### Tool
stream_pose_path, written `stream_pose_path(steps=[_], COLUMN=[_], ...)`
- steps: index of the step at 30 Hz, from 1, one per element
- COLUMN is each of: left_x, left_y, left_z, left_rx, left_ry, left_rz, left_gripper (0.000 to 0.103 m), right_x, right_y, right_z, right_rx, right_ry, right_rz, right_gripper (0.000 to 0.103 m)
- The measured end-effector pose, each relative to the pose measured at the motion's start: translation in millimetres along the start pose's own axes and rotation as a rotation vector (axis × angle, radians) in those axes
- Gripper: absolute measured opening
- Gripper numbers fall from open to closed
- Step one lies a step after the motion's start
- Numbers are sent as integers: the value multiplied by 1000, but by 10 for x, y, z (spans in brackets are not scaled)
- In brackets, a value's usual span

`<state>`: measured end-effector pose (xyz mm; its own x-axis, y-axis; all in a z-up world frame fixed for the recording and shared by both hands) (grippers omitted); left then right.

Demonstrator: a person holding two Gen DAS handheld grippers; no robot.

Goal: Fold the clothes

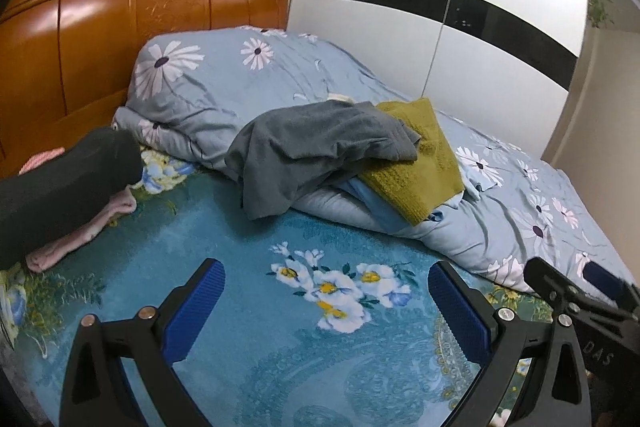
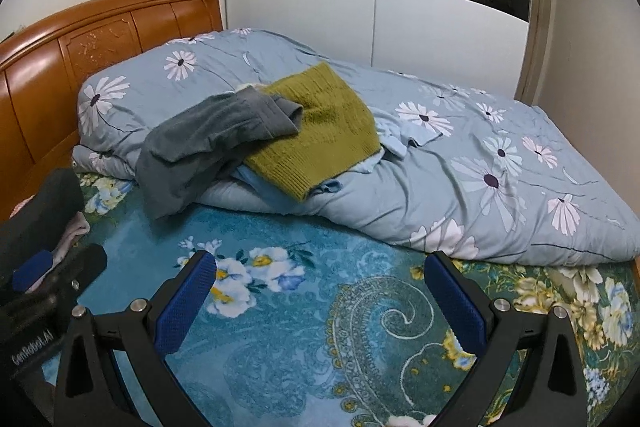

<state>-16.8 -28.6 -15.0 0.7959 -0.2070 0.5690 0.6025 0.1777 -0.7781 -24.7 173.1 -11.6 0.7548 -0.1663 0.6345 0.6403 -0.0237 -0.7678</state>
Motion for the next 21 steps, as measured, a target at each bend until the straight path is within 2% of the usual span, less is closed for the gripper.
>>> stream_pose_path(steps=[7,21], left_x=[35,-94], left_y=[-35,11], left_z=[36,-101], left_rx=[-40,-3], left_ry=[-7,25], left_rz=[16,-4], left_gripper=[103,103], right_x=[-11,-116], right_y=[-32,-83], right_z=[-50,-149], right_rx=[16,47], right_ry=[5,21], right_rz=[2,1], right_gripper=[103,103])
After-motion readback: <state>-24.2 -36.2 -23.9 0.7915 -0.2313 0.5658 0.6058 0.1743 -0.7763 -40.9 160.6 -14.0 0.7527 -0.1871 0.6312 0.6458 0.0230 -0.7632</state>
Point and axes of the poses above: each gripper's, at about its wrist camera, not at the fingertips, and x roughly against the way its jaws point, z to its right, y to its underside, the point moved 5 cm from there along -x, roughly the way its jaws point, and after that the axes turned 8 degrees about y, right-handed, at the moved point
